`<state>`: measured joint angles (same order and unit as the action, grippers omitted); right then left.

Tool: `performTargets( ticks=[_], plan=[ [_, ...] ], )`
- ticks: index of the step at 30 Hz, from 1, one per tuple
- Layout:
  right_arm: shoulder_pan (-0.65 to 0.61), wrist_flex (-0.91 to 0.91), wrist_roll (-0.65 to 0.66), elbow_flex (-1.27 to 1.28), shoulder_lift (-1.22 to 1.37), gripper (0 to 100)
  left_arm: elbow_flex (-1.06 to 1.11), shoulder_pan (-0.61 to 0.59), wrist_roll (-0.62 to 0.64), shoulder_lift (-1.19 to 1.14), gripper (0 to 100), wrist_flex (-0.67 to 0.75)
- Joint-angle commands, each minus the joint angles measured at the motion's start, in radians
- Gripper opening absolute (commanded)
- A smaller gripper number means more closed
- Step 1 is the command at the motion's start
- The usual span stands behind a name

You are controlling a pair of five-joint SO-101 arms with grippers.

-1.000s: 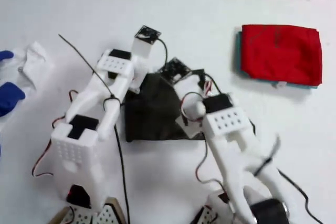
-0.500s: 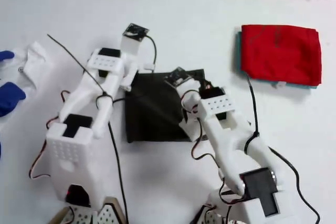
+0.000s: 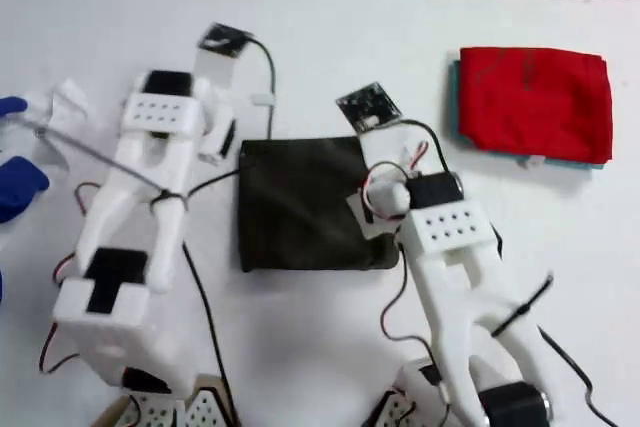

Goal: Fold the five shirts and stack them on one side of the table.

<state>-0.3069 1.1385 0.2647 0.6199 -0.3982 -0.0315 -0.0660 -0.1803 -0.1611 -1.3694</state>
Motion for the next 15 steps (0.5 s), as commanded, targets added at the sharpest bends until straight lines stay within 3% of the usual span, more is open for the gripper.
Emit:
performTargets(
  ticks=[1,7,15],
  plan=[
    [0.013,-0.012,-0.015,-0.127,0.131,35.9,0.015,-0.052,-0.014,0.127,2,-0.035],
    [0.022,0.033,-0.137,-0.334,0.432,36.0,0.13,-0.141,-0.029,0.236,2,-0.032],
    [0.036,0.166,-0.152,-0.629,0.82,35.9,0.226,-0.252,-0.086,0.373,2,-0.032]
  ],
)
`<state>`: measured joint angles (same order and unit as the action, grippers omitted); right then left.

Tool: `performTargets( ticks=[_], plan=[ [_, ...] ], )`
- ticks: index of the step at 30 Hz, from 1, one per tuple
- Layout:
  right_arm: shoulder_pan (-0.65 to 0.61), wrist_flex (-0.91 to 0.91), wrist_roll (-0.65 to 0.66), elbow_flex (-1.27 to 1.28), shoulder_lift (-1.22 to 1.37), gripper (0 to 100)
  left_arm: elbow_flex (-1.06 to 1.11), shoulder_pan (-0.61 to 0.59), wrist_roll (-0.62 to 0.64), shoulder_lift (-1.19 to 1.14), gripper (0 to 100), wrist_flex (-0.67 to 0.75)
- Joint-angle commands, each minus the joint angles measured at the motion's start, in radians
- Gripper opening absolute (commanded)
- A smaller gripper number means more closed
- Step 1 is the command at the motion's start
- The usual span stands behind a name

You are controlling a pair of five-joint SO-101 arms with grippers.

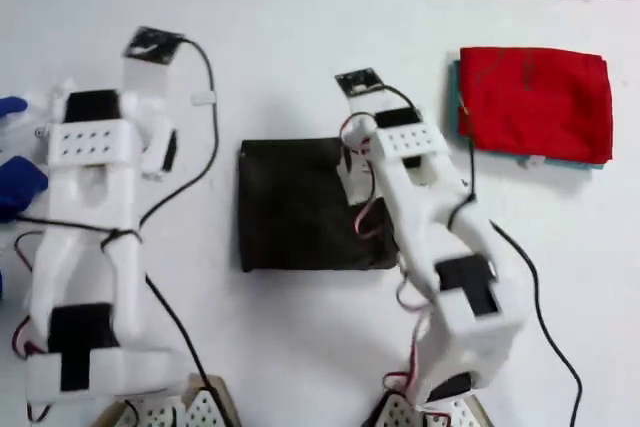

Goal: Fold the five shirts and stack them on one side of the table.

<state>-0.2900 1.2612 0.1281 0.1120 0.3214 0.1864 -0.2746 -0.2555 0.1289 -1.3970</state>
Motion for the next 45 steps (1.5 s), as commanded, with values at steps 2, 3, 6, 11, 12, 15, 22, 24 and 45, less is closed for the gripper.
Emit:
performTargets(
  ticks=[2,3,6,11,12,15,22,24,45],
  plan=[
    [0.027,0.077,-0.015,-0.196,0.189,35.8,0.033,-0.075,-0.02,0.118,2,-0.005],
    [0.027,0.101,-0.015,-0.233,0.231,35.8,0.047,-0.087,-0.031,0.135,2,-0.005],
    [0.019,0.189,-0.008,-0.341,0.34,35.1,0.077,-0.1,-0.052,0.173,2,-0.005],
    [0.008,0.331,0.049,-0.526,0.475,6.3,0.085,-0.101,-0.044,0.195,2,-0.005],
    [0.008,0.352,0.06,-0.555,0.495,0.1,0.085,-0.101,-0.044,0.195,2,-0.005],
    [0.019,0.406,0.072,-0.623,0.542,3.5,0.085,-0.101,-0.044,0.195,2,-0.005],
    [0.038,0.433,0.106,-0.666,0.515,1.9,0.087,-0.097,-0.049,0.189,2,0.011],
    [0.047,0.444,0.109,-0.666,0.461,1.9,0.087,-0.098,-0.049,0.187,2,0.011],
    [0.495,0.467,0.477,-0.921,-0.007,1.9,0.361,-0.112,-0.1,0.195,2,0.215]
  ],
)
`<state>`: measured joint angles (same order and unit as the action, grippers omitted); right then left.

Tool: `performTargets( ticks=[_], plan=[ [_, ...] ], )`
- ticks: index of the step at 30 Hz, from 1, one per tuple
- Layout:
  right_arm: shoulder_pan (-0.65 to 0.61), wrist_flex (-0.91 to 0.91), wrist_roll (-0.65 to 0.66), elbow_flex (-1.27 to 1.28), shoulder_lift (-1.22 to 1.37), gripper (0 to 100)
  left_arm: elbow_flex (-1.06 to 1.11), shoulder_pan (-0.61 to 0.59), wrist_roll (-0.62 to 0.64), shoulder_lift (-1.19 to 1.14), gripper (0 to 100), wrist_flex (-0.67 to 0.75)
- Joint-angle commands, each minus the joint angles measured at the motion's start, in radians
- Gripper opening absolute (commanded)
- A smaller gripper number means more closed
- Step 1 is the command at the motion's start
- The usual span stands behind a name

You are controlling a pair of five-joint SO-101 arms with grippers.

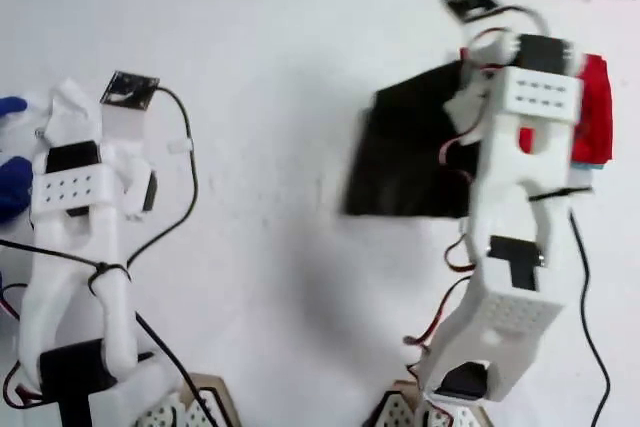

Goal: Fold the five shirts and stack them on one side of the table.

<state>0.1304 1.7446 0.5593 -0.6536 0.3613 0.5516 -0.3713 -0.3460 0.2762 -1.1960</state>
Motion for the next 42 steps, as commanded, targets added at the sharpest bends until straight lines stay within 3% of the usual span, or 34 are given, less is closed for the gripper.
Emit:
performTargets(
  ticks=[1,8,13,22,31,38,42],
  plan=[
    [0.104,-0.027,0.06,-0.216,-0.024,1.9,-0.007,-0.015,-0.011,0.048,2,0.014],
    [0.263,-0.134,0.123,-0.546,0.274,1.9,-0.002,-0.091,-0.017,0.049,2,-0.008],
    [0.309,-0.222,0.204,-0.663,0.476,1.9,-0.01,-0.133,-0.017,0.049,2,-0.008],
    [0.331,-0.509,0.218,-0.71,0.627,1.9,-0.002,-0.138,-0.014,0.049,2,-0.008],
    [0.337,-0.613,0.218,-0.703,0.667,2.6,-0.002,-0.138,-0.011,0.049,2,-0.008],
    [0.357,-0.568,0.212,-0.717,0.665,25.5,-0.001,-0.14,-0.015,0.049,2,-0.009],
    [0.366,-0.564,0.195,-0.798,0.625,24.0,-0.001,-0.14,-0.011,0.049,2,-0.009]
  ],
)
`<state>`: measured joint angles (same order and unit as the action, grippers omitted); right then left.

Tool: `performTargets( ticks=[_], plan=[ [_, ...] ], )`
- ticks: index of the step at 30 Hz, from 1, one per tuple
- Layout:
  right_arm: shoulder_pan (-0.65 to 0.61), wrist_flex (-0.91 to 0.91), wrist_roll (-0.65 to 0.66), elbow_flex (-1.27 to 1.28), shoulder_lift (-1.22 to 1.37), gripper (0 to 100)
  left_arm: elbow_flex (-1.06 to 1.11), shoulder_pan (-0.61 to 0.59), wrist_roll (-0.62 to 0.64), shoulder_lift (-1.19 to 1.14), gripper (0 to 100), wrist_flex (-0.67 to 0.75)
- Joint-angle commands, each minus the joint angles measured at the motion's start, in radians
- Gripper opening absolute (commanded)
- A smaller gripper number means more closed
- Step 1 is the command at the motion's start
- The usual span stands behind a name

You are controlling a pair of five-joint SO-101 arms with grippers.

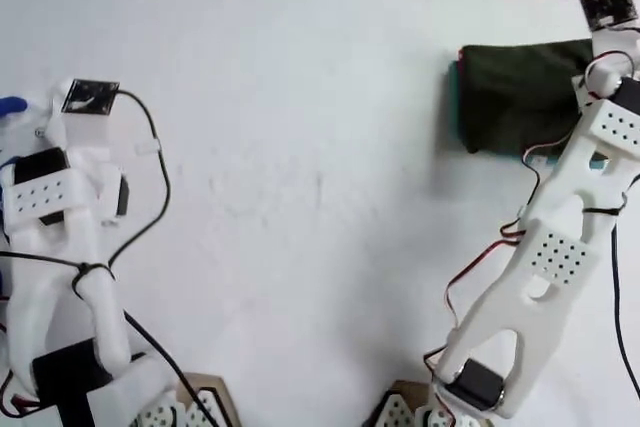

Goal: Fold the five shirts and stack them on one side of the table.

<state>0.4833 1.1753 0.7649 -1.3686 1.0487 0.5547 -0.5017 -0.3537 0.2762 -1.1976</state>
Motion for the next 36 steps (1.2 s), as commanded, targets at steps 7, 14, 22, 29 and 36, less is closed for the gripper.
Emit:
performTargets(
  ticks=[7,14,22,29,36],
  plan=[
    [0.005,0.113,-0.281,-0.218,-0.14,22.8,-0.015,-0.008,-0.002,0.049,2,-0.005],
    [-0.087,0.43,-0.29,-0.299,-0.2,6.8,-0.171,-0.074,0.0,0.049,2,-0.129],
    [-0.196,0.595,-0.29,-0.279,-0.314,20.7,-0.374,-0.342,-0.149,0.04,12,-0.184],
    [-0.223,0.598,-0.292,-0.026,-0.504,18.6,-0.366,-0.45,-0.18,0.035,22,-0.104],
    [-0.272,0.595,-0.29,0.617,-0.955,17.9,-0.366,-0.446,-0.178,-0.178,22,0.025]
  ],
)
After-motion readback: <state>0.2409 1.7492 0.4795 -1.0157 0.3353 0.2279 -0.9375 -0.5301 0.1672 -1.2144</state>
